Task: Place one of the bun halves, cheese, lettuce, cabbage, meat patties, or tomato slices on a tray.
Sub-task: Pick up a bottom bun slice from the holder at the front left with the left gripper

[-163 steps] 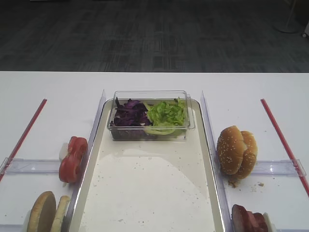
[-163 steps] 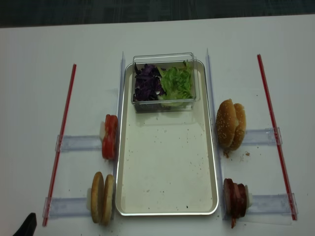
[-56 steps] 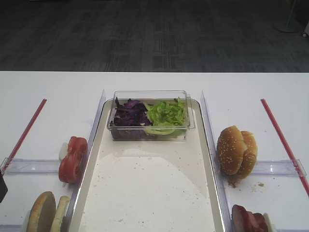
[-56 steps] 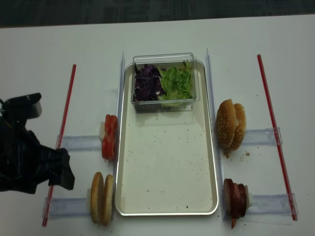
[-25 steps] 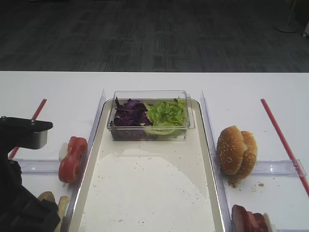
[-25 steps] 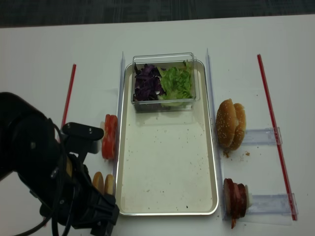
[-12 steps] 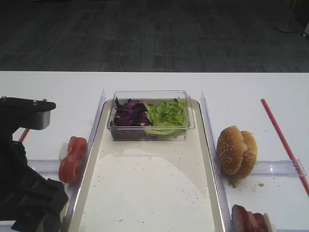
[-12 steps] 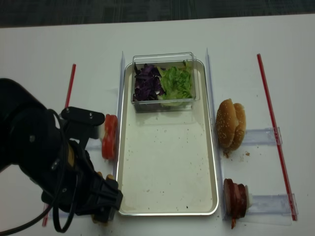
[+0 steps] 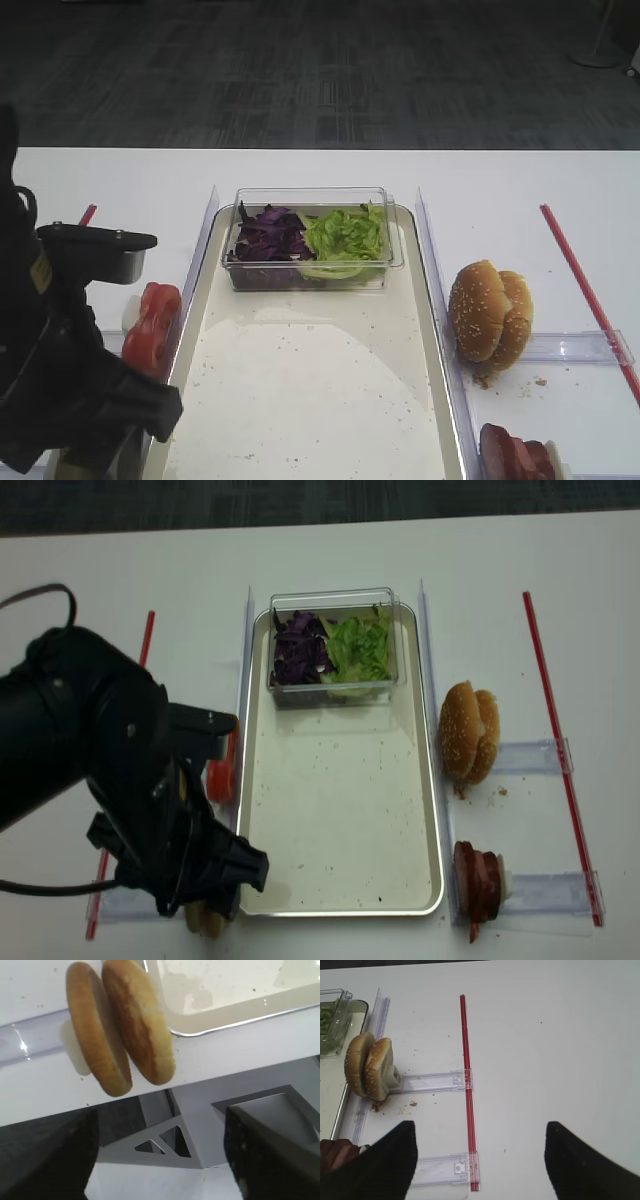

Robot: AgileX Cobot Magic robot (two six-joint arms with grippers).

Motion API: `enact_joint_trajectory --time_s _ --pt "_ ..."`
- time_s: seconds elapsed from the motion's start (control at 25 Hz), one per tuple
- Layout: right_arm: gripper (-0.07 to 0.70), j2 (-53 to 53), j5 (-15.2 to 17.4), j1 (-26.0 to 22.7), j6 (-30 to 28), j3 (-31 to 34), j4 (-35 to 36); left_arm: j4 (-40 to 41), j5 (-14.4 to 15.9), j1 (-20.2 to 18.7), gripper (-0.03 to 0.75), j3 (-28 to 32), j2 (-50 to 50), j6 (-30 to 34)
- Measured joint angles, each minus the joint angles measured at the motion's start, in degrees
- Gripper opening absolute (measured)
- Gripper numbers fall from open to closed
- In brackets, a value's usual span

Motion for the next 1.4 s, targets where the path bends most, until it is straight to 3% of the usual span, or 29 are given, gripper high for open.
enact_joint_trajectory --time_s 0.44,1.4 --pt "0.552 0.0 0.0 0.0 0.0 0.0 0.0 -1.1 -1.3 0.0 0.473 -3.7 4.8 0.0" --pt "0.552 0.0 0.0 0.0 0.0 0.0 0.0 -0.1 -4.9 -0.4 0.470 -4.2 11.4 1.6"
